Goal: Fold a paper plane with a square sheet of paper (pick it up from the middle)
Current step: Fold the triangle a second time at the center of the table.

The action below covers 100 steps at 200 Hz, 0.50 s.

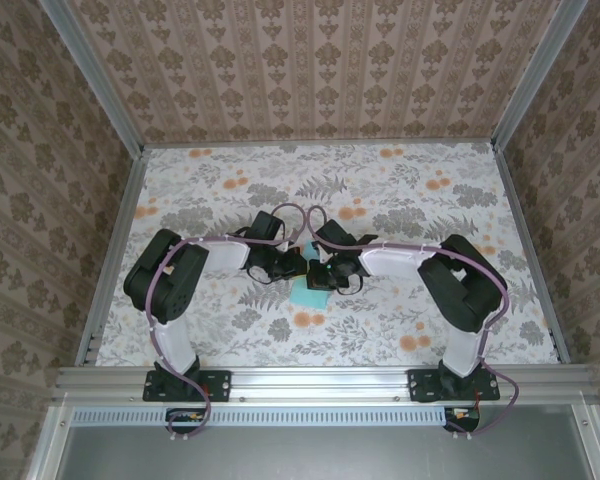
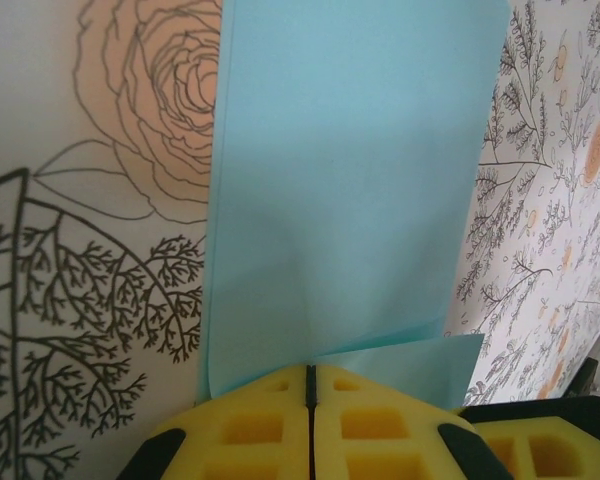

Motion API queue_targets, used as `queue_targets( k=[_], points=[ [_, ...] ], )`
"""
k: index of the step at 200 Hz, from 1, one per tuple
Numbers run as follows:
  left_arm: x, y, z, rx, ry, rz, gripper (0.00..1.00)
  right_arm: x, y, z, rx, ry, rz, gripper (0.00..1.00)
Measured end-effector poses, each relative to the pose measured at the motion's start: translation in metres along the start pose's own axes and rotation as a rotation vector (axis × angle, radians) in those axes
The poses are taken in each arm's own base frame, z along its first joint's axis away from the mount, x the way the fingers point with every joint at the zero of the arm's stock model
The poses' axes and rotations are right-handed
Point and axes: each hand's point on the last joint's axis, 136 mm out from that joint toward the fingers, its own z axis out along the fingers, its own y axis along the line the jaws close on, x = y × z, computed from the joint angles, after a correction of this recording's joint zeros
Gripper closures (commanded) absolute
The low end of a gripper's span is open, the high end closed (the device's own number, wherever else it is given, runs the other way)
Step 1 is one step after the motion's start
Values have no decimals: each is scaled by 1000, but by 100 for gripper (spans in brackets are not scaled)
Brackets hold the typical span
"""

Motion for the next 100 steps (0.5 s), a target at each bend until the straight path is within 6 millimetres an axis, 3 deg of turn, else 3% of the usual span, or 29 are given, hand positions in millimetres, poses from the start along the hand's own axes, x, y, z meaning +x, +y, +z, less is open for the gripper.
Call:
queue_targets(
  k=[100],
  points=[
    [3,1,1,-13,7,-3,94,14,-10,1,-24,10,-18,93]
  ],
)
